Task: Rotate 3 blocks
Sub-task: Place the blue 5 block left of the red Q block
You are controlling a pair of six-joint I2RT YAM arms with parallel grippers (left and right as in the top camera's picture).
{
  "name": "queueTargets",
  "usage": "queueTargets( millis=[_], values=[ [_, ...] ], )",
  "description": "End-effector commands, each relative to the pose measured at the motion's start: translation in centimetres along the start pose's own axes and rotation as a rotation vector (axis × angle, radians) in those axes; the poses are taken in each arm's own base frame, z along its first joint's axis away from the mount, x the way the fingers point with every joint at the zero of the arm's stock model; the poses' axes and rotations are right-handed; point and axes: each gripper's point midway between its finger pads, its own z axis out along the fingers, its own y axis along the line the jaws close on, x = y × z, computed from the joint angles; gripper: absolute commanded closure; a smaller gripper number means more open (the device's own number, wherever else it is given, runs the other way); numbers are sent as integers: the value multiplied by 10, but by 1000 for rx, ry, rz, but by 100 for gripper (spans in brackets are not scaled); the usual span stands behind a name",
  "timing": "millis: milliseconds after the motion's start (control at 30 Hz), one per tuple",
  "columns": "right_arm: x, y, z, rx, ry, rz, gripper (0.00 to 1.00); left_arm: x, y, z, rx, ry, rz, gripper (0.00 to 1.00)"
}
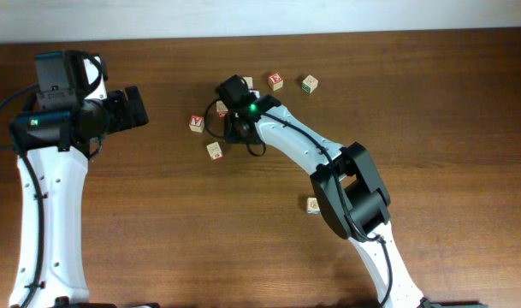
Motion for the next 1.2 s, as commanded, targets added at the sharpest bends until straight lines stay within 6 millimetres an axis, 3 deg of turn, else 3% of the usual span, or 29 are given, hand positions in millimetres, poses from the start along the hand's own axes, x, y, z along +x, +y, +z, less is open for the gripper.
queueTargets(
  millis=[0,67,133,233,267,333,400,500,600,733,867,967,1100,1167],
  values=[
    [1,-10,5,44,2,-58,68,-6,1,-3,-4,-17,-12,1],
    [1,-9,-5,36,11,-109,70,-6,1,-3,-4,-17,-12,1],
    [-6,-5,-32,22,1,-157,70,-6,1,-3,-4,-17,-11,1],
    [-17,-9,-102,7,-28,-142,70,-6,1,-3,-4,-17,-11,1],
    [-13,-9,-136,-5,-23,-142,70,-6,1,-3,-4,-17,-11,1],
    [6,-17,-183,-7,25,-143,70,-6,1,-3,-4,-17,-12,1],
    [34,-33,-206,46,116,-129,70,-6,1,-3,-4,-17,-11,1],
    [72,-54,-193,138,257,-64,74,-6,1,-3,-4,-16,-11,1],
    [125,-77,-158,205,418,7,74,-6,1,-3,-4,-17,-11,1],
    [169,-95,-121,200,517,26,74,-6,1,-3,-4,-16,-11,1],
    [179,-104,-106,222,503,47,73,-6,1,-3,-4,-17,-12,1],
    [170,-112,-102,264,453,36,67,-6,1,-3,-4,-16,-12,1],
    [167,-114,-98,276,434,30,65,-6,1,-3,-4,-17,-11,1],
    [166,-115,-98,282,430,28,59,-6,1,-3,-4,-16,-11,1]
  ],
)
